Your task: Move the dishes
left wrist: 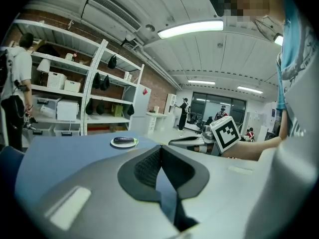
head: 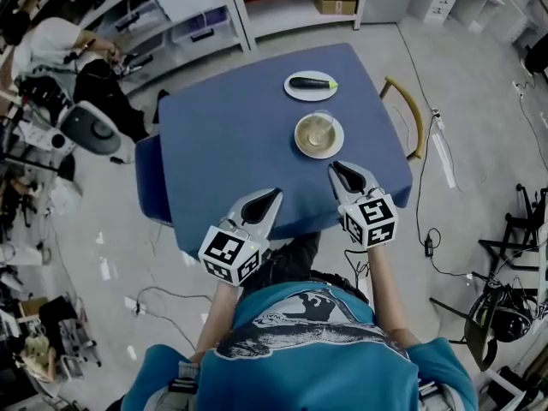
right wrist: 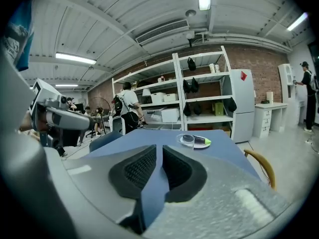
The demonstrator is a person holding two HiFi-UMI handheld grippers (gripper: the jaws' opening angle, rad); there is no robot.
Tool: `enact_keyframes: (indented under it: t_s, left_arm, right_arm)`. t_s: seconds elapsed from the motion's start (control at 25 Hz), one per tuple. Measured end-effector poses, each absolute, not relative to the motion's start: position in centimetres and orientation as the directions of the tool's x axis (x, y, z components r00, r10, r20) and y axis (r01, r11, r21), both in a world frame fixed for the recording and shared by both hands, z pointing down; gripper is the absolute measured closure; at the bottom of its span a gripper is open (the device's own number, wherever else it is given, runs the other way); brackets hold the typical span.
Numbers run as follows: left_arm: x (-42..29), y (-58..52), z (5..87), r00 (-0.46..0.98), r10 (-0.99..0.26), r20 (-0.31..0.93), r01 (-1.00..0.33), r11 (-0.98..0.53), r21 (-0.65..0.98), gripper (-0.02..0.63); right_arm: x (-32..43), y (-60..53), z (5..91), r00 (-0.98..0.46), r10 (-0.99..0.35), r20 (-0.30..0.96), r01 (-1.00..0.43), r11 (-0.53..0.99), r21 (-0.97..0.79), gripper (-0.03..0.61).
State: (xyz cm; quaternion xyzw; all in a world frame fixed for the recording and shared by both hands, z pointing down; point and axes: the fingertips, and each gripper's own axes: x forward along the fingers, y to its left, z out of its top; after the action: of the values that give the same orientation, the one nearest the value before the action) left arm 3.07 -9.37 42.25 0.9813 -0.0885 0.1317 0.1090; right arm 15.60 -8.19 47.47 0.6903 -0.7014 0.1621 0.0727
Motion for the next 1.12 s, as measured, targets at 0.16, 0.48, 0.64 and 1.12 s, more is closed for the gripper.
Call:
enact_keyframes:
  t_s: [0.16,0.48,0.64,1.12]
  left_arm:
    - [6.1,-10.3,42.8,0.951,-0.155,0.267,-0.212,-0.957,0.198,0.600]
    - [8.5,-11.4,44.2,0.937,-0.206,0.281,-0.274,-0.933,0.231,0.600]
    - [8.6,-11.9,44.7,0.926,-0.236,0.294,-0.312,-0.917,0.247,0.600]
    - [7.2,-14.2,44.9,0.895,-0.326,0.305,-0.405,-0.880,0.248,0.600]
  right_arm:
    - [18.5,-10.0,49.2,-0.055,-0.920,0.387,-0.996,0.024,-0.086,0.478]
    - [22.7,-14.2,52.5,-0.082,-0.877,0.473,-0.996,0.057,-0.067,0.296]
    - [23.5,-16.1,54.0,-0.116,-0.853,0.509,-0.993,0.102,-0.055,0.256]
    - [23.0,-19.5,54.8,-0.210,-0.845,0.492,-0.978,0.192,-0.087,0.298]
